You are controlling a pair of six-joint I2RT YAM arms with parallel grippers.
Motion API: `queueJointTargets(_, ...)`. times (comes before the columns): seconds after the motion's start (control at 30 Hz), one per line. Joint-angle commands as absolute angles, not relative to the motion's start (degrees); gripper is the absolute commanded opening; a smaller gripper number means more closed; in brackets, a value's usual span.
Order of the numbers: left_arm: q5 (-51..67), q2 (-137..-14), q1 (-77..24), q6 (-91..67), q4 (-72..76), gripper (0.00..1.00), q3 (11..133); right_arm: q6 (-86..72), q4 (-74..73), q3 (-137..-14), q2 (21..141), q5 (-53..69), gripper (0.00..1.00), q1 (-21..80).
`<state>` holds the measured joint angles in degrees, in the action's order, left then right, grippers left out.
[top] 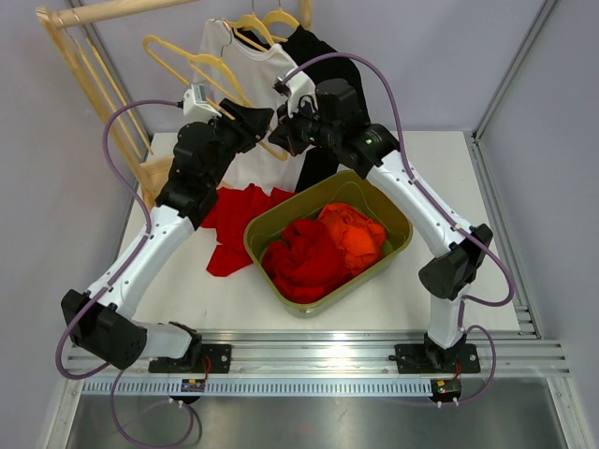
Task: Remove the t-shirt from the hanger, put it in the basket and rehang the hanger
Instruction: Pass the hanger from the right arm to the left
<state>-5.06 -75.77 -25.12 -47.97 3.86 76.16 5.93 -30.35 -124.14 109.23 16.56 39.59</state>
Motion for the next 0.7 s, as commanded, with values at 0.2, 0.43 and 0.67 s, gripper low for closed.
queueJointTargets(0.2,-2.4,-76.6,-25.3,-50.3,8.5,0.47,77.9,4.7,-27.9,-124.7,105.9,19.2,0.0,39.9)
queueJointTargets(0.43,-1.6,-76.6,-25.3,-50.5,9.0,0.25,78.1,4.4,-27.7,-123.9,105.7,19.5,0.0,39.8)
queueJointTargets(0.67,-1.2,-76.4,-25.2,-50.2,9.1,0.1,77.6,4.0,-27.9,-124.1,105.6,20.6,0.0,39.9)
